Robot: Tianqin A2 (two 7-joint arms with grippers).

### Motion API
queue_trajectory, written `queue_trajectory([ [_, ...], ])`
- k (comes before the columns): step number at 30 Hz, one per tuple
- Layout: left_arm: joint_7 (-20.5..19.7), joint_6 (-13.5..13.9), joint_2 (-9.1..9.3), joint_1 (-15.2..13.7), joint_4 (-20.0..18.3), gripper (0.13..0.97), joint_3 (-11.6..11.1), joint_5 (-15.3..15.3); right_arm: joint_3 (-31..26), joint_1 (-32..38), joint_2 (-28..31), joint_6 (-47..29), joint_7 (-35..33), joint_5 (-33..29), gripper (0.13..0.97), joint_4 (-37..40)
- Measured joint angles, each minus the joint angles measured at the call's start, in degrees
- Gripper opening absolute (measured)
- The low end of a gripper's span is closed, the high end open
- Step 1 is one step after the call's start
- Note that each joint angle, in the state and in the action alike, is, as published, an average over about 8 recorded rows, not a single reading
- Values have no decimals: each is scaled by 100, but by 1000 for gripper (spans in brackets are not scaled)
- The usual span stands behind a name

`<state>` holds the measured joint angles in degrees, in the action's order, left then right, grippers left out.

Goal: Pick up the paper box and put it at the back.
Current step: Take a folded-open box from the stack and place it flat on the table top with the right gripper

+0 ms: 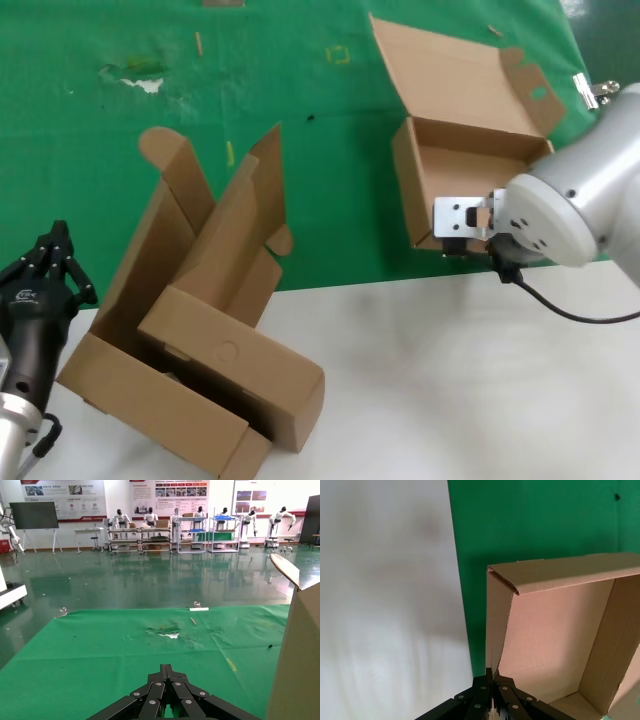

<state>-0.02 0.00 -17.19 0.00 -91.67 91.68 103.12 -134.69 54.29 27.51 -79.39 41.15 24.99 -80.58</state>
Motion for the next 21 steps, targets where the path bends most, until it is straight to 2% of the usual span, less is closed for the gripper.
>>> queue_trajectory([
  [9, 0, 0, 0, 0, 0, 140, 0, 0, 36, 127, -744, 192, -192, -473, 136, 903],
  [21, 0, 0, 0, 0, 0, 140, 0, 0, 287, 116, -1393, 519, 75, -762, 136, 1754],
])
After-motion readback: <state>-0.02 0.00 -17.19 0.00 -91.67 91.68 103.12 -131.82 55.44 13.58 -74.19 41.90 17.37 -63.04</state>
